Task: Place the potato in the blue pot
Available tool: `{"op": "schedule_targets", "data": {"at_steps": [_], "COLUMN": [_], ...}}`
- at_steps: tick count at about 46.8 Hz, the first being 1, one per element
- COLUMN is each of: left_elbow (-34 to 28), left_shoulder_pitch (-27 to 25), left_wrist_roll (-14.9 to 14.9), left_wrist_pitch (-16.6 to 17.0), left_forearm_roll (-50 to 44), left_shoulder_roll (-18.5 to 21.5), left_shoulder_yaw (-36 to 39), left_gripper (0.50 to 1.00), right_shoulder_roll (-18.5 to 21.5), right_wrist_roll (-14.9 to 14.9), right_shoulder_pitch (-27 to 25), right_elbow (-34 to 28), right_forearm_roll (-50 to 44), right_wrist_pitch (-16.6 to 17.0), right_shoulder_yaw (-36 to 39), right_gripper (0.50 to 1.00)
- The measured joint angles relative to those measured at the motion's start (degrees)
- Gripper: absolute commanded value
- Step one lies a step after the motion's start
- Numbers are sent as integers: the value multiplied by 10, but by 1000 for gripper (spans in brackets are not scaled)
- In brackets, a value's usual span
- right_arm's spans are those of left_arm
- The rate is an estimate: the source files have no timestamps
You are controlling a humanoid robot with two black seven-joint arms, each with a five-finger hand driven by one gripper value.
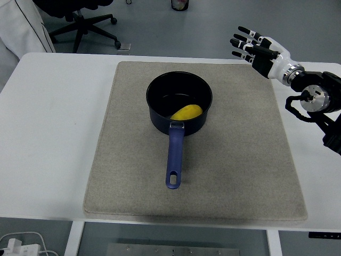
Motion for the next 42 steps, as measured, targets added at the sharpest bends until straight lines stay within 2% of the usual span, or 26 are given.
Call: {"op": "schedule_targets", "data": {"at_steps": [15, 42], "left_elbow": [0, 0], "left_shoulder_pitch": [0, 0], "left_wrist_roll": [0, 0], "left_wrist_pitch": [0, 0], "left_forearm_roll": [0, 0], "left_shoulder_roll": [0, 0], "left_shoulder_yaw": [0, 0], "left_gripper": [996, 996], "right_shoulder_roll": [-2, -18], "right_wrist_roll": [3, 8], "right_shoulder_pitch": [-18, -29], "right_elbow": [-26, -29], "right_forearm_roll": [47, 48], "right_wrist_pitch": [-2, 1], "right_shoulder_yaw": [10, 9], "right_gripper": [925, 930]}}
